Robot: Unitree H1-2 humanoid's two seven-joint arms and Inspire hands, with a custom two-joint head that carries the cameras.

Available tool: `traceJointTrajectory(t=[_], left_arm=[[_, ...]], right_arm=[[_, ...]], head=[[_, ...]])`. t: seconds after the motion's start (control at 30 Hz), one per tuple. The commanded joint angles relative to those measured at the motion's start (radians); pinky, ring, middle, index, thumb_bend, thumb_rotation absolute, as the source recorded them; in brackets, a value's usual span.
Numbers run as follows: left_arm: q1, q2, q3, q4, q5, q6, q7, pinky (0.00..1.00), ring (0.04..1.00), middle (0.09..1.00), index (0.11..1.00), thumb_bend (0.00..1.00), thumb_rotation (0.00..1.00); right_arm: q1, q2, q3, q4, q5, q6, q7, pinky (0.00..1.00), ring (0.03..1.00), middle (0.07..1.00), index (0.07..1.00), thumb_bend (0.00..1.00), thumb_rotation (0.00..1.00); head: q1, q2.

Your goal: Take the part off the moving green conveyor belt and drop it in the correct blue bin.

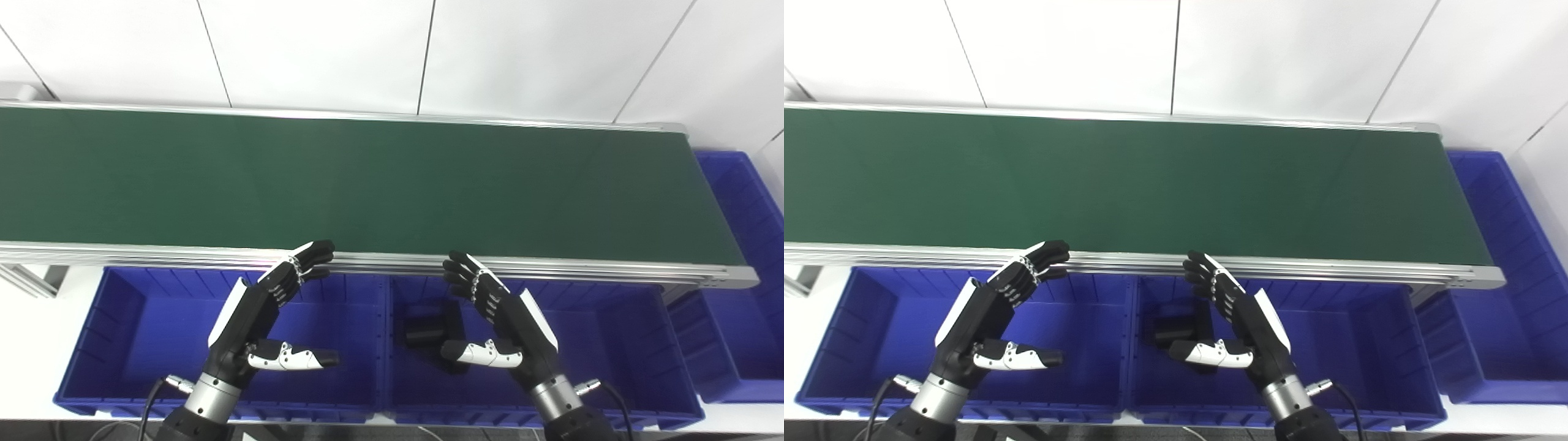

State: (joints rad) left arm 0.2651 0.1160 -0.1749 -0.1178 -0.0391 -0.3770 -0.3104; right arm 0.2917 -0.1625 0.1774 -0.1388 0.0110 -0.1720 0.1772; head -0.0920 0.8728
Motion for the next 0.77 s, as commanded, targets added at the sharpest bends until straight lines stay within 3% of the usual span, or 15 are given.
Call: traceJointTrajectory(t=[0.0, 0.73], left_arm=[[-0.006, 0.003, 0.002, -0.014, -0.010, -0.029, 0.011, 0.81, 0.872, 0.881, 0.850, 0.89, 0.27], [-0.003, 0.020, 0.016, -0.013, 0.007, -0.011, 0.015, 0.84, 0.878, 0.877, 0.851, 0.90, 0.28]], right_arm=[[-0.001, 0.009, -0.005, -0.009, -0.004, -0.073, -0.002, 0.85, 0.871, 0.887, 0.917, 1.00, 0.38], [0.005, 0.034, -0.009, 0.010, -0.074, -0.120, -0.036, 0.85, 0.891, 0.913, 0.914, 1.00, 0.41]], head=[[0.001, -0.007], [-0.034, -0.026]])
